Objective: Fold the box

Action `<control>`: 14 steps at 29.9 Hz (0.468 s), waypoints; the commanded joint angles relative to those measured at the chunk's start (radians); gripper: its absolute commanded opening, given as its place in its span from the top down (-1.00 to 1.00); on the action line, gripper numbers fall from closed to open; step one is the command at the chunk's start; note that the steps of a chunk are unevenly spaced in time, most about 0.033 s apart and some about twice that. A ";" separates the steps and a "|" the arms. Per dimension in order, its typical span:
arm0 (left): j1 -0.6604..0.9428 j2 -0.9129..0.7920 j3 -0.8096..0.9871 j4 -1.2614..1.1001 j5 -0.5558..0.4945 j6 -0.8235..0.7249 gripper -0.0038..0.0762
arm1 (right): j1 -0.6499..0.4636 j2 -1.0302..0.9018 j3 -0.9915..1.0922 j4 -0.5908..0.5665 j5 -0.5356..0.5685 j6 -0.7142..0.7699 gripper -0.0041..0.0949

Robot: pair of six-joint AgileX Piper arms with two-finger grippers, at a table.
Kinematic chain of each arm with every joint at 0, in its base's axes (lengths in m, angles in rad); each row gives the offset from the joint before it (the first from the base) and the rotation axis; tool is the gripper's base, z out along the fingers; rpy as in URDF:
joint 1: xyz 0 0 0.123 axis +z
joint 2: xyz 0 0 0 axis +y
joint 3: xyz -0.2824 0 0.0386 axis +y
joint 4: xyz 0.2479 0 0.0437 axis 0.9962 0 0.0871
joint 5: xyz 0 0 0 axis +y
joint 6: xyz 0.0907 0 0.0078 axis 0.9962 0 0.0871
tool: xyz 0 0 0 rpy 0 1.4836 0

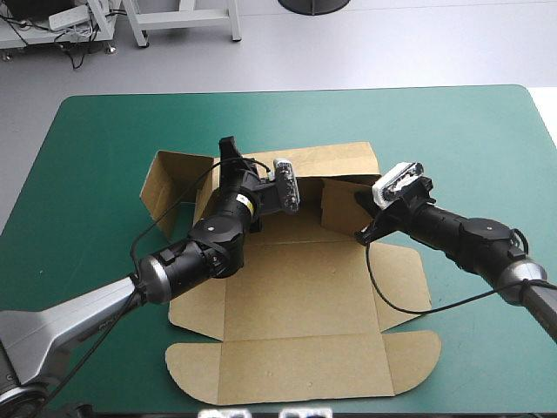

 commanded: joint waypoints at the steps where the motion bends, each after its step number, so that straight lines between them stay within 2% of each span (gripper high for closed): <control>1: -0.017 -0.024 -0.025 -0.002 -0.031 -0.026 0.91 | 0.013 -0.030 -0.023 -0.070 0.068 0.061 0.51; 2: -0.017 -0.024 -0.025 0.003 -0.029 -0.026 0.91 | 0.013 -0.035 -0.023 -0.095 0.063 0.093 0.34; 3: -0.017 -0.024 -0.025 0.008 -0.029 -0.026 0.91 | 0.013 -0.043 -0.023 -0.115 0.056 0.126 0.04; 6: -0.017 -0.024 -0.025 0.004 -0.029 -0.026 0.91 | 0.013 -0.070 -0.023 -0.142 0.002 0.233 -0.52; 7: -0.017 -0.024 -0.025 0.005 -0.029 -0.026 0.91 | 0.013 -0.085 -0.023 -0.167 -0.023 0.270 -0.64; 8: -0.017 -0.024 -0.025 0.005 -0.026 -0.026 0.91 | 0.013 -0.100 -0.023 -0.201 -0.038 0.292 -0.69; 14: -0.017 -0.024 -0.025 0.005 -0.020 -0.026 0.91 | 0.013 -0.185 -0.023 -0.446 0.000 0.465 -0.68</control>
